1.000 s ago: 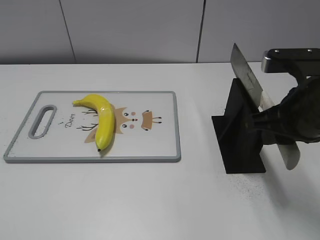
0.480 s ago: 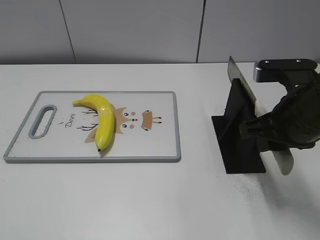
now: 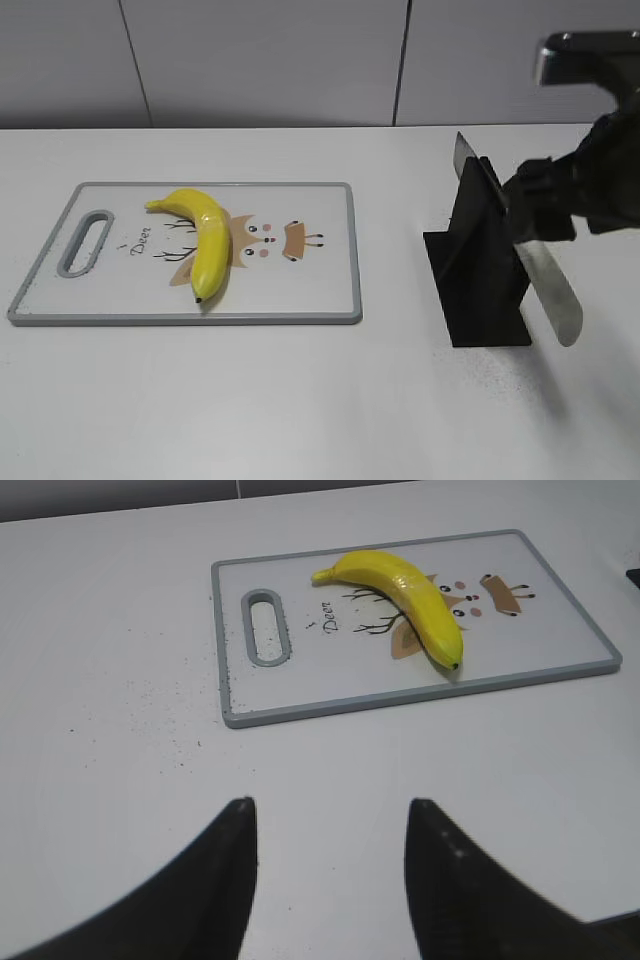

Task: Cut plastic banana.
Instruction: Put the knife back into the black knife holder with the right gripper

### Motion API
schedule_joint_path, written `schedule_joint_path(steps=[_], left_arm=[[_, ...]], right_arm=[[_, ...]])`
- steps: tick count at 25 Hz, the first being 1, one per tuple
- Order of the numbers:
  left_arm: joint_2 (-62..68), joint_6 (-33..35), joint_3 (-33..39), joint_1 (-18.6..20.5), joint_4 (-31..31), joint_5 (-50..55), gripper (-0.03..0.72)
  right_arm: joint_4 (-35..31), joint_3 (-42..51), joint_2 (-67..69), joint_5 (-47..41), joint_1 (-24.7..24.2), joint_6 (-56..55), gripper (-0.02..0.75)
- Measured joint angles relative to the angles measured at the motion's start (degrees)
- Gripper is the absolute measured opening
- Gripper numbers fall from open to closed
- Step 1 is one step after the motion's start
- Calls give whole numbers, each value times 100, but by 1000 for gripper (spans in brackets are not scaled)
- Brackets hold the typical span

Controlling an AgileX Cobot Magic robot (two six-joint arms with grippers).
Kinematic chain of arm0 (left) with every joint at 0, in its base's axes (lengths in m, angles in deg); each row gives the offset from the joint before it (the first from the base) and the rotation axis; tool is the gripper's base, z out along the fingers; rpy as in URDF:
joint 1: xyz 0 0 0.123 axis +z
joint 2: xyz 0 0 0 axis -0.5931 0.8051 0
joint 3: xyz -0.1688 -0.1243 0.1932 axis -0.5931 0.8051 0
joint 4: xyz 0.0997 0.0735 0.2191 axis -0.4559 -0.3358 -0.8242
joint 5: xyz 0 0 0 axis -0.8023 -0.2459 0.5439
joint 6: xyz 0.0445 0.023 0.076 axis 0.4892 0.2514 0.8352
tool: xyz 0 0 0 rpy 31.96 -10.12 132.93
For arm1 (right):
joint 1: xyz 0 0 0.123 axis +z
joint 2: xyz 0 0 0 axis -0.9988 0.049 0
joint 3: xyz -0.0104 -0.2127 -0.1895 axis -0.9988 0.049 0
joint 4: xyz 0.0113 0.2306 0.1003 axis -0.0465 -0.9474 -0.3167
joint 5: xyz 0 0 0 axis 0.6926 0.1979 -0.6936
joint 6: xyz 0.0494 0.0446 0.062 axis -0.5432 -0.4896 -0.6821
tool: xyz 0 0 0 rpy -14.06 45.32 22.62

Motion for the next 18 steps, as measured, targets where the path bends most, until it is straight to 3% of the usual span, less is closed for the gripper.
schedule_joint_path(steps=[5,11,18], left_arm=[[0,0,0,0,0,0,497],[0,0,0,0,5,0,669],[0,0,0,0,5,0,656]], right_arm=[[-184,-88,-1092,-386,0,858,583],[-591,-76,-2414,-1272,0,1905,584],[-623,719,-4122,-1501,0,2060,584]])
